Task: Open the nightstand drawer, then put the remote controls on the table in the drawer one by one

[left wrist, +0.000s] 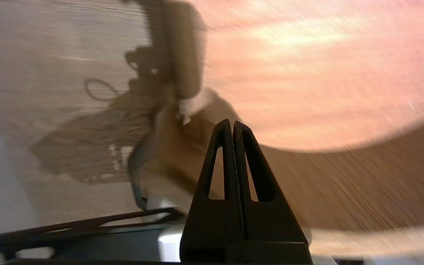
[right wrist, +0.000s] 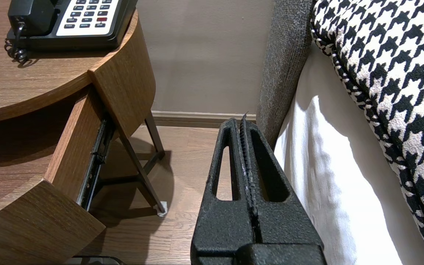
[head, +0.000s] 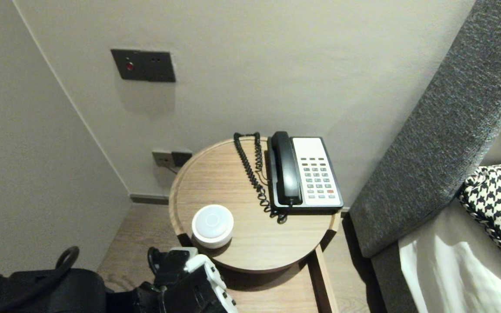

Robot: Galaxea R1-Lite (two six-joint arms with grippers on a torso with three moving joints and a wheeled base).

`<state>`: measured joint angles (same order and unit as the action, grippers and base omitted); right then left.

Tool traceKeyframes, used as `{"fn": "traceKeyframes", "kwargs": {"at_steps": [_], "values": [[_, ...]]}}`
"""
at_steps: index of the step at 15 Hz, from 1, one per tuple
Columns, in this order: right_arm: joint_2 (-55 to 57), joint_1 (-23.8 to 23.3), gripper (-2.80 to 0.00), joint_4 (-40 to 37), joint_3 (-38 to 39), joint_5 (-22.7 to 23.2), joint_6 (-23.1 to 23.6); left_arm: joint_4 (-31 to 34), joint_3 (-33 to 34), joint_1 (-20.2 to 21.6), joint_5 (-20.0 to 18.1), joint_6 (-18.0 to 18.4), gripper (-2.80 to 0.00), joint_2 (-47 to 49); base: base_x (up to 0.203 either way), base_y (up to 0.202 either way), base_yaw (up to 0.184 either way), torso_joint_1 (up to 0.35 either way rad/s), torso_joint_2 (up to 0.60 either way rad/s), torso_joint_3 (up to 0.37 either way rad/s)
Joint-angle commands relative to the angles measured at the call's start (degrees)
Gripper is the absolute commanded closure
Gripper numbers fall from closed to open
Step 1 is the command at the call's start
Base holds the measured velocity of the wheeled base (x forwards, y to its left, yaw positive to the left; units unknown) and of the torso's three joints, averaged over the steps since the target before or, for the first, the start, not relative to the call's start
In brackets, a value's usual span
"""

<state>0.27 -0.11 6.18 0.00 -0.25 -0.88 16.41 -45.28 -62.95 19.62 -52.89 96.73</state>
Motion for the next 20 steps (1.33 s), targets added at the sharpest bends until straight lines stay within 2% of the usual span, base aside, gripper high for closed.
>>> {"fn": "traceKeyframes", "kwargs": {"at_steps": [1,6,7,10,12,15,17,20], "values": [[0.1,0.0,0.00,0.1,2.3,0.0,0.0,0.8,-0.5,4.1,1.3,-0.1,0.00,-2.5,0.000,0.000,0.000,0.000,0.00,0.000],[0.1,0.0,0.00,0.1,2.3,0.0,0.0,1.1,-3.8,13.7,1.9,1.1,0.00,-8.0,0.000,0.000,0.000,0.000,0.00,0.000],[0.1,0.0,0.00,0.1,2.3,0.0,0.0,1.1,-4.1,15.5,1.9,2.6,0.00,-9.8,0.000,0.000,0.000,0.000,0.00,0.000],[0.1,0.0,0.00,0.1,2.3,0.0,0.0,1.4,-6.7,22.9,1.5,10.2,0.00,-13.7,0.000,0.000,0.000,0.000,0.00,0.000],[0.1,0.0,0.00,0.1,2.3,0.0,0.0,7.7,-15.2,26.7,0.2,11.8,0.00,-14.2,0.000,0.000,0.000,0.000,0.00,0.000],[0.1,0.0,0.00,0.1,2.3,0.0,0.0,22.9,-31.3,31.0,-5.5,12.4,0.00,-13.7,0.000,0.000,0.000,0.000,0.00,0.000],[0.1,0.0,0.00,0.1,2.3,0.0,0.0,31.6,-37.6,32.4,-8.7,13.8,0.00,-12.5,0.000,0.000,0.000,0.000,0.00,0.000],[0.1,0.0,0.00,0.1,2.3,0.0,0.0,33.1,-41.8,31.0,-9.3,15.8,0.00,-9.2,0.000,0.000,0.000,0.000,0.00,0.000]]}}
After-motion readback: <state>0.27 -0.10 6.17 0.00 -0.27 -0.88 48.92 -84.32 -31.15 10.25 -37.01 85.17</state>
